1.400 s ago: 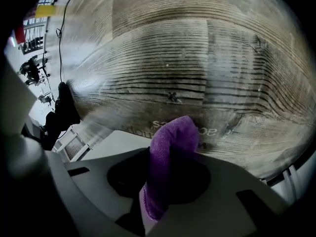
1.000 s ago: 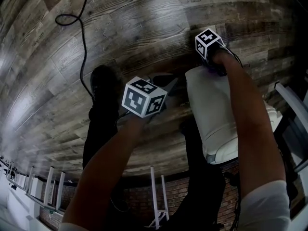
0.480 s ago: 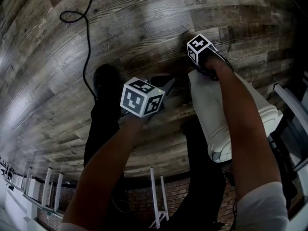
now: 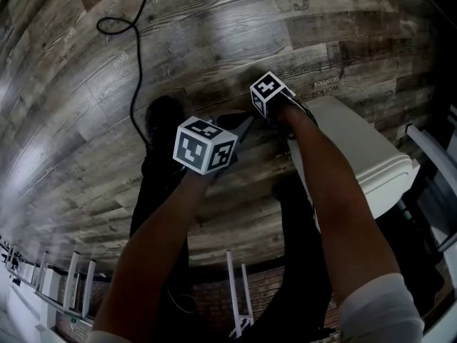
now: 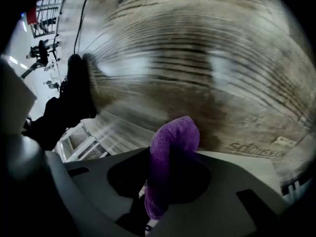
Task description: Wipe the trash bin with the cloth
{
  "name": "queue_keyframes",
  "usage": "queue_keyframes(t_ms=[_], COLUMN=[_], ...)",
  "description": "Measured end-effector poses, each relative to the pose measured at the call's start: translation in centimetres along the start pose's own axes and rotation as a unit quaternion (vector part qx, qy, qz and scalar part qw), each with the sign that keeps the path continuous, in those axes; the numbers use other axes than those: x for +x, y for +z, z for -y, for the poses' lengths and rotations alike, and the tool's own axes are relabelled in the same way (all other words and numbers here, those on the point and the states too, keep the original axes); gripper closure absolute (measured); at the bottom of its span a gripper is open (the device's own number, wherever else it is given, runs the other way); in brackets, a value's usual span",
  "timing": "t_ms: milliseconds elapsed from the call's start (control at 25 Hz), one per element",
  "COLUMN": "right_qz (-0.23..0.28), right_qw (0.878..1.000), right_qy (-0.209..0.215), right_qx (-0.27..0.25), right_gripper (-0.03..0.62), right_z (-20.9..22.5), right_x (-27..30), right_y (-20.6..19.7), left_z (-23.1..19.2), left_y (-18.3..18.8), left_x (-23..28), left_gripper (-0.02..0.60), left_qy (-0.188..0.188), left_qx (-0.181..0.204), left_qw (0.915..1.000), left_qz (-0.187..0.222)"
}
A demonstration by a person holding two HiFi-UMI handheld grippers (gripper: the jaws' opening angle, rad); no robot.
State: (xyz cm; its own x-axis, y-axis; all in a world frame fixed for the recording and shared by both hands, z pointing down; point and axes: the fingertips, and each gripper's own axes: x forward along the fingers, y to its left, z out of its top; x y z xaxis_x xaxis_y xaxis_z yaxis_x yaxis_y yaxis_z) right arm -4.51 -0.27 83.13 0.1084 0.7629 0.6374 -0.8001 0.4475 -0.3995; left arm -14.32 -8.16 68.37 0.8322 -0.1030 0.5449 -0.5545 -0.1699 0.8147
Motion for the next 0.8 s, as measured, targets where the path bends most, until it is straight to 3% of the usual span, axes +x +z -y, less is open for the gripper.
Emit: queue_keyframes(t_ms=[120,240,600,800], right_qz=[0.024,0.05,0.105,0.156], right_qw=[0.997,0.992,0.989,0.983], right_qy=[0.077,0.118,0.105,0.096], right_qx=[0.004,0.013,-0.019,-0.004], right_gripper=[0.505,0.505,0.505,0.505], right_z=[-5.3,-8.8,-11.7,-12.6], right_x=[1.4,1.2,-7.0,-13.1], right_y=[0.5,0.5,-1.6,-2.1], left_z=[-0.6,-1.0,1.1,3.1], left_y=[0.0,-0.1,1.3,4.6], left_x=[-1.4,-3.0,-8.7,-12.1], left_gripper=[0.577,0.577,0.577,0.577], left_qy=[0.008,0.014,0.02,0.006], left_qx=[-0.003,-0.008,-0.023,0.003], left_qw=[1.0,0.9998,0.9992,0.9997], left_qz=[0.003,0.006,0.025,0.024])
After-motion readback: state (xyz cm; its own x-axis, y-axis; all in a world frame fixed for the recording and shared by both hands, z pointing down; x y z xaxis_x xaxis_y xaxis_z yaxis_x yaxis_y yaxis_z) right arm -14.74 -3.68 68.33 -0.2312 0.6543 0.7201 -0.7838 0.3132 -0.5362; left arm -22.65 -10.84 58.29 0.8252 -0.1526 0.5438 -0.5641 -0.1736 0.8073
